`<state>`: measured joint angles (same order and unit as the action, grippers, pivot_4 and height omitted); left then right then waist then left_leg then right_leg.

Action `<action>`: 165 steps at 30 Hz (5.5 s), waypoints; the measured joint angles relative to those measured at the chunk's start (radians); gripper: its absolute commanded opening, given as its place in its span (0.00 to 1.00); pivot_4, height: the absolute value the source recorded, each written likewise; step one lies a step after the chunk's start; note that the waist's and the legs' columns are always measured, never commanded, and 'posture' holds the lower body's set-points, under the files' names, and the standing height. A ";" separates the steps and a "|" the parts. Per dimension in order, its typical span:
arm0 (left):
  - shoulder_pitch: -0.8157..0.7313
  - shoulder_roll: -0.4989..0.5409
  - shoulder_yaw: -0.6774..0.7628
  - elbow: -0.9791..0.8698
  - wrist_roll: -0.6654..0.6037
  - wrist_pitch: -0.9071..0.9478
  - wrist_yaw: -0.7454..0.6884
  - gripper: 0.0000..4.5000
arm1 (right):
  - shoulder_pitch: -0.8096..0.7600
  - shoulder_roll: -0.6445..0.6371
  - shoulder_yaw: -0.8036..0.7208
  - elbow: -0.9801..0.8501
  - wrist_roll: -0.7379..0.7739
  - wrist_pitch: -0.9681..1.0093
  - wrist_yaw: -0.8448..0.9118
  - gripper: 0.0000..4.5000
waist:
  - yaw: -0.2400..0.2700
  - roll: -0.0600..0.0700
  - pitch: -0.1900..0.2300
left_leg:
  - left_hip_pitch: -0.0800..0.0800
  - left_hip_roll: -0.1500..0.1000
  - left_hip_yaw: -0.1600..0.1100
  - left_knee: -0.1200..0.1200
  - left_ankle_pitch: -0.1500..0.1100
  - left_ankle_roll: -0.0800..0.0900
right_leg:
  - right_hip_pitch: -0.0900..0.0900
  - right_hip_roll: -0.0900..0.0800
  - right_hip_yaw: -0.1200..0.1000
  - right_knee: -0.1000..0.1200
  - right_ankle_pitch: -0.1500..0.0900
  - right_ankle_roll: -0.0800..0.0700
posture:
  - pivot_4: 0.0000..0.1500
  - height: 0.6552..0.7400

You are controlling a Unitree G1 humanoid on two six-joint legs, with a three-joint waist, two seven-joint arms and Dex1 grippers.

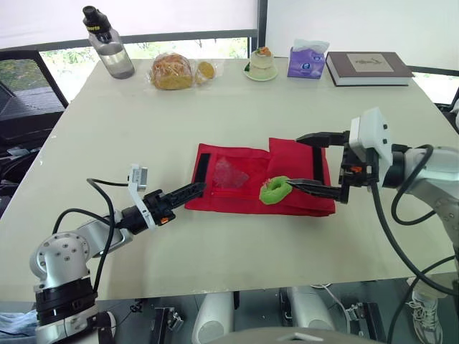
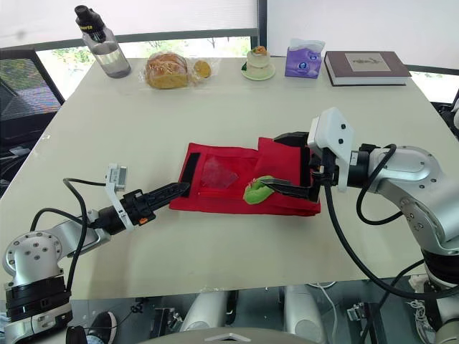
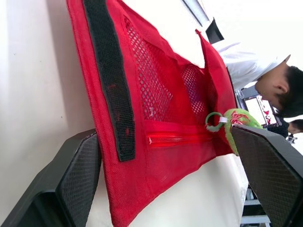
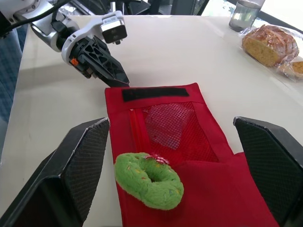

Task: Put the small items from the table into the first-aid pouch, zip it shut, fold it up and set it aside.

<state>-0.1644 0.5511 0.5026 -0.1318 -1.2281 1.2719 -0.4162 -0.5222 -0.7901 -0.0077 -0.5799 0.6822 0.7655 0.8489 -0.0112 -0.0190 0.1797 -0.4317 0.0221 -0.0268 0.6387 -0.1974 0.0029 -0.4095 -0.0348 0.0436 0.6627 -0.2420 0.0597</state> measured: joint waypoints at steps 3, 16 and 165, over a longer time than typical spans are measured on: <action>0.000 -0.002 0.012 0.001 -0.026 -0.013 0.015 0.85 | -0.009 -0.004 0.000 0.000 0.007 0.015 -0.003 1.00 | -0.001 0.000 0.000 | 0.000 0.000 0.000 0.000 0.000 0.000 | 0.000 0.000 0.000 0.000 0.000 0.000 | 1.00 1.00; 0.064 -0.008 0.041 -0.007 -0.109 -0.059 0.046 0.03 | -0.036 0.024 -0.001 0.003 0.036 0.017 -0.028 1.00 | -0.001 0.000 0.000 | 0.000 0.000 0.000 0.000 0.000 0.000 | 0.000 0.000 0.000 0.000 -0.001 -0.001 | 1.00 1.00; -0.736 -0.454 -0.918 0.729 1.222 -1.221 -0.614 0.02 | 0.622 0.123 -0.339 0.310 -0.072 -0.541 0.209 1.00 | 0.028 0.003 -0.005 | 0.003 -0.006 -0.009 0.010 0.000 0.000 | 0.013 0.002 0.000 -0.001 -0.002 0.004 | 1.00 1.00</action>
<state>-0.8999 0.0971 -0.4156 0.5969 -0.0061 0.0513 -1.0306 0.1002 -0.6666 -0.3472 -0.2704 0.6099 0.2242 1.0583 0.0165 -0.0161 0.1745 -0.4290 0.0157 -0.0356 0.6489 -0.1972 0.0029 -0.3961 -0.0324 0.0436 0.6616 -0.2439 0.0632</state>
